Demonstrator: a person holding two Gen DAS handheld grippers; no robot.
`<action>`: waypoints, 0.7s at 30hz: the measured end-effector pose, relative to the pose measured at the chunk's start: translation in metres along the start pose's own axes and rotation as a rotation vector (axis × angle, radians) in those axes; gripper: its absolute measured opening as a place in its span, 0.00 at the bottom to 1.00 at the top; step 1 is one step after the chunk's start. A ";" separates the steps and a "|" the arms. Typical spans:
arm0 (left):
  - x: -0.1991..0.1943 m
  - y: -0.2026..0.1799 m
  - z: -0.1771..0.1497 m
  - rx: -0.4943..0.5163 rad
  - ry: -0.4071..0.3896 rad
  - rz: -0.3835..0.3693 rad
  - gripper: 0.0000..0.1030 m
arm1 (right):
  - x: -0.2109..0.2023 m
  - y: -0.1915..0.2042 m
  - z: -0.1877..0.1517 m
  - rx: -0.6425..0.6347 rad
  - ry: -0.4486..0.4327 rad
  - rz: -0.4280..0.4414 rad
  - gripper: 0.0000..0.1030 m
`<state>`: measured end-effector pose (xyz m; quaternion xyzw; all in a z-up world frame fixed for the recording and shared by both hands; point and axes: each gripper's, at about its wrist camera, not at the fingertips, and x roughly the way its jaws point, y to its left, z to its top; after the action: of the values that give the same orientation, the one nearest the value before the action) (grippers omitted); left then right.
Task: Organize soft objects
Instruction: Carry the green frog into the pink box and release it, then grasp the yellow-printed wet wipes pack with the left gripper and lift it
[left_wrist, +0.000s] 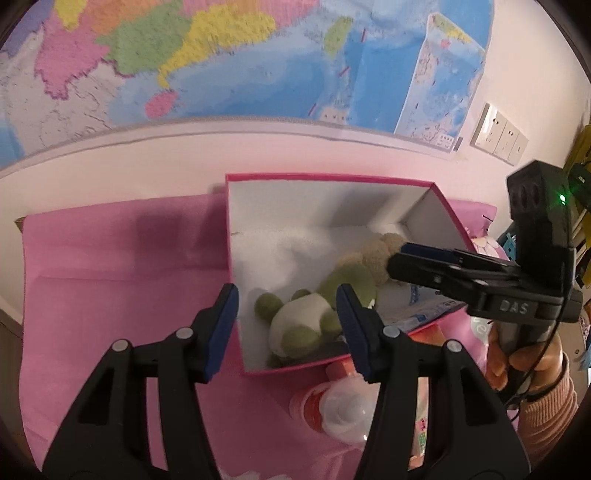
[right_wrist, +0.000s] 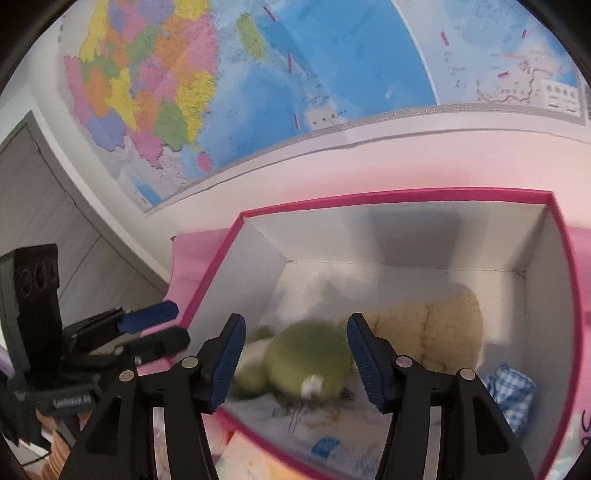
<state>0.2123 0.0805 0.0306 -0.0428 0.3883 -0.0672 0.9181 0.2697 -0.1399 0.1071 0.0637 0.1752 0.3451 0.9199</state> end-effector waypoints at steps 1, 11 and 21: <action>-0.005 0.000 -0.001 0.003 -0.013 -0.002 0.55 | -0.005 0.002 -0.002 -0.008 -0.008 -0.001 0.57; -0.085 -0.014 -0.048 0.063 -0.145 -0.103 0.60 | -0.081 0.028 -0.050 -0.090 -0.034 0.097 0.63; -0.097 -0.034 -0.122 0.124 -0.061 -0.214 0.60 | -0.135 0.048 -0.126 -0.145 0.015 0.182 0.65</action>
<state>0.0547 0.0586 0.0188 -0.0292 0.3484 -0.1871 0.9180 0.0995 -0.1933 0.0386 0.0099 0.1502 0.4396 0.8855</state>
